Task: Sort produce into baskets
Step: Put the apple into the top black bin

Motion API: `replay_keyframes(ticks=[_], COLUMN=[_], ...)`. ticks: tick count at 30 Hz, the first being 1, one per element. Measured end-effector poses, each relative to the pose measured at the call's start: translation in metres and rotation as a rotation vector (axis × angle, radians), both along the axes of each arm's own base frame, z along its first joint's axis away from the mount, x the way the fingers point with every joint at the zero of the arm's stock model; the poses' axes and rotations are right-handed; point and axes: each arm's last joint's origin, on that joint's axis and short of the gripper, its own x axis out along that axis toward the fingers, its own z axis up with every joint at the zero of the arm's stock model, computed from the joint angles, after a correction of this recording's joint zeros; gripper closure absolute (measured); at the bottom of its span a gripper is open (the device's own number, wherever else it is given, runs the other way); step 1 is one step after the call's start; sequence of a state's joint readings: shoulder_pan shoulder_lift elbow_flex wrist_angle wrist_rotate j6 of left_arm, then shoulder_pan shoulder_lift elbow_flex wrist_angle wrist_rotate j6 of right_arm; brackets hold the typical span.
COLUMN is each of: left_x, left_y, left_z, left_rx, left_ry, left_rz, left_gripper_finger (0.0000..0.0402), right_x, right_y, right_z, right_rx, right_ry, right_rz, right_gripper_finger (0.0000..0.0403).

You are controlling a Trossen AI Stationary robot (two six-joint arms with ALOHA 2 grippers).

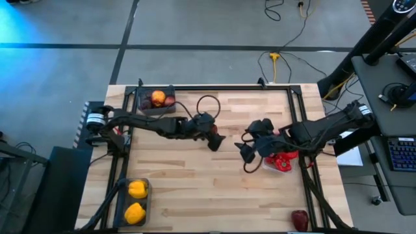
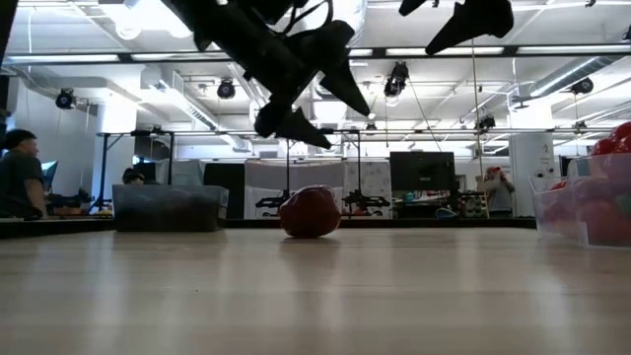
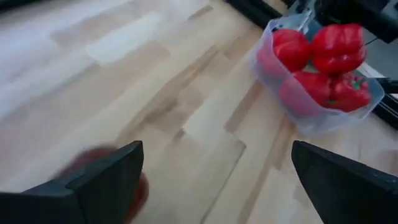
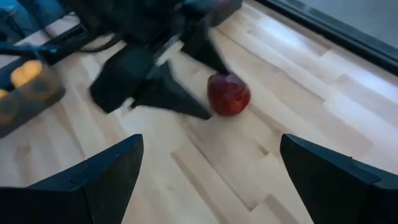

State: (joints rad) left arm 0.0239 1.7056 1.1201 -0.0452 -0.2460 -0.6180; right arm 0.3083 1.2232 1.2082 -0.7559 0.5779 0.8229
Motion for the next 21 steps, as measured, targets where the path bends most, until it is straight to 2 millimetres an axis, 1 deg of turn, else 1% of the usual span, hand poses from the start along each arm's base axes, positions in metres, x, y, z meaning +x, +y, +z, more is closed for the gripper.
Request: replay_keyframes(ticks=[4, 7, 10, 13, 17, 21], left_x=[0.007, 0.005, 0.0, -0.007, -0.016, -0.019], left_y=[0.006, 0.009, 0.008, 0.006, 0.005, 0.006], left_z=[0.008, 0.01, -0.001, -0.013, -0.016, -0.016], left_rx=[0.056, 0.102, 0.149, 0.155, 0.179, 0.229], left_ry=[0.032, 0.063, 0.128, 0.176, 0.197, 0.237], left_rz=[-0.02, -0.046, -0.093, -0.152, -0.197, -0.242], left_gripper_finger=[0.0016, 0.0016, 0.0016, 0.0016, 0.0016, 0.001], right_x=[-0.001, -0.001, -0.002, -0.002, -0.004, -0.004], right_y=[0.005, 0.006, 0.007, 0.01, 0.012, 0.012], right_z=[-0.001, -0.001, -0.001, -0.002, -0.004, -0.005], right_rx=[0.01, 0.019, 0.038, 0.066, 0.08, 0.103], right_ry=[-0.002, -0.005, 0.0, 0.011, 0.023, 0.015], right_rz=[0.01, 0.003, 0.009, 0.041, 0.036, 0.012], right_gripper_finger=[0.0034, 0.0034, 0.0034, 0.0034, 0.0034, 0.0034])
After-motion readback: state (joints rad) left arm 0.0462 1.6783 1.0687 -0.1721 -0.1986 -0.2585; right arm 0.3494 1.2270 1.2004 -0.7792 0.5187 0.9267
